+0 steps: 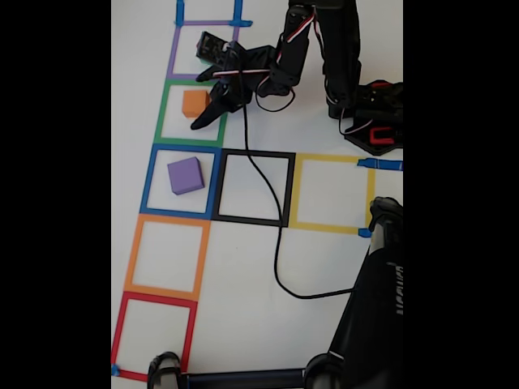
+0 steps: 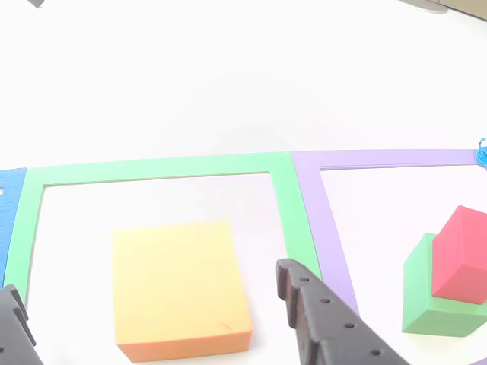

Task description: Tower of hanoi

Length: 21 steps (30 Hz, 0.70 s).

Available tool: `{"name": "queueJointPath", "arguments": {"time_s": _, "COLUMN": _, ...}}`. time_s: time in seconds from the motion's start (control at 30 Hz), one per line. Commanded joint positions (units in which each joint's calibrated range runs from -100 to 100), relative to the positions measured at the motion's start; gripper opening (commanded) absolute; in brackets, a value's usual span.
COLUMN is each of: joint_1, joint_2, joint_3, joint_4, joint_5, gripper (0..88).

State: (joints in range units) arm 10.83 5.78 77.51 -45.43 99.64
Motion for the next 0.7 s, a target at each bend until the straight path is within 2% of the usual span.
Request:
{"name": "queueJointPath", "arguments": {"time_s": 0.0, "joint_1": -1.6, "joint_2": 2.0, "joint_3": -1.4, "joint_4": -3.9, "joint_5": 0.4, "gripper": 37.9}}
{"name": "queueJointPath", "arguments": {"time_s": 0.4, "joint_1": -0.4, "joint_2": 7.3, "joint_3": -3.9, "joint_4": -6.2, "joint_5": 0.4, "gripper": 32.3}}
{"name": "queueJointPath", "arguments": {"time_s": 0.67, "joint_1": -1.9, "joint_2": 8.3, "joint_3": -4.4, "joint_4": -6.6, "joint_5": 0.4, "gripper": 25.0}}
